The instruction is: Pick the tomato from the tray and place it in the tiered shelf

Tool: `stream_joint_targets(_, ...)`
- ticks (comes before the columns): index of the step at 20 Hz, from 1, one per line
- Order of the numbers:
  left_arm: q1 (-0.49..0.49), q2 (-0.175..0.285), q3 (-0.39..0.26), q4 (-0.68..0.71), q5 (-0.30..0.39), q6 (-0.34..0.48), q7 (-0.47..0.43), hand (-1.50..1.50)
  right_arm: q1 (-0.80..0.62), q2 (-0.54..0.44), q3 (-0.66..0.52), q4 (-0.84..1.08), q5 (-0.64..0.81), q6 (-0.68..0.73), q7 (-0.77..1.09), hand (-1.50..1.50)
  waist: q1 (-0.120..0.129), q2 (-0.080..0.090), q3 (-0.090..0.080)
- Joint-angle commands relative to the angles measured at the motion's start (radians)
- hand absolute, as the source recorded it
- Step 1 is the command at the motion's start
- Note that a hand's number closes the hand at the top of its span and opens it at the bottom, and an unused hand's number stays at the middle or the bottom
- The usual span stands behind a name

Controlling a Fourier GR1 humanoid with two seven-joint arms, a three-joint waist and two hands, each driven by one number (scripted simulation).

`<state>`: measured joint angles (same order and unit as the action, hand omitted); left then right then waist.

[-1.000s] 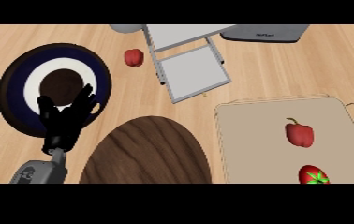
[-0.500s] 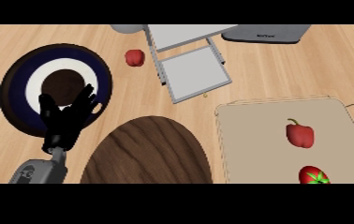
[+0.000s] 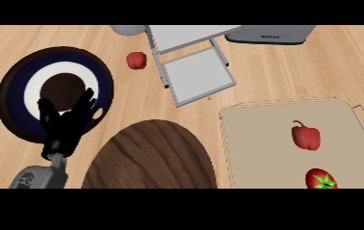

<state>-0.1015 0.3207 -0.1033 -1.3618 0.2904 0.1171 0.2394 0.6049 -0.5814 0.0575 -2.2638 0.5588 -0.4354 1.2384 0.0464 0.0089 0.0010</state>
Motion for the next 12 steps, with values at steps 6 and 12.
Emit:
stream_joint_targets(6, 0.052, -0.023, -0.004, 0.04, 0.002, -0.017, -0.008, 0.0, -0.166, 0.179, 0.101, 0.135, 0.223, 0.085, 0.246, -1.5, -0.017, 0.001, -0.004)
stream_joint_targets(12, 0.034, 0.003, 0.039, 0.075, 0.005, -0.035, -0.027, 0.0, -0.252, 0.304, 0.105, 0.302, 0.341, 0.105, 0.21, -1.5, -0.028, 0.0, -0.003)
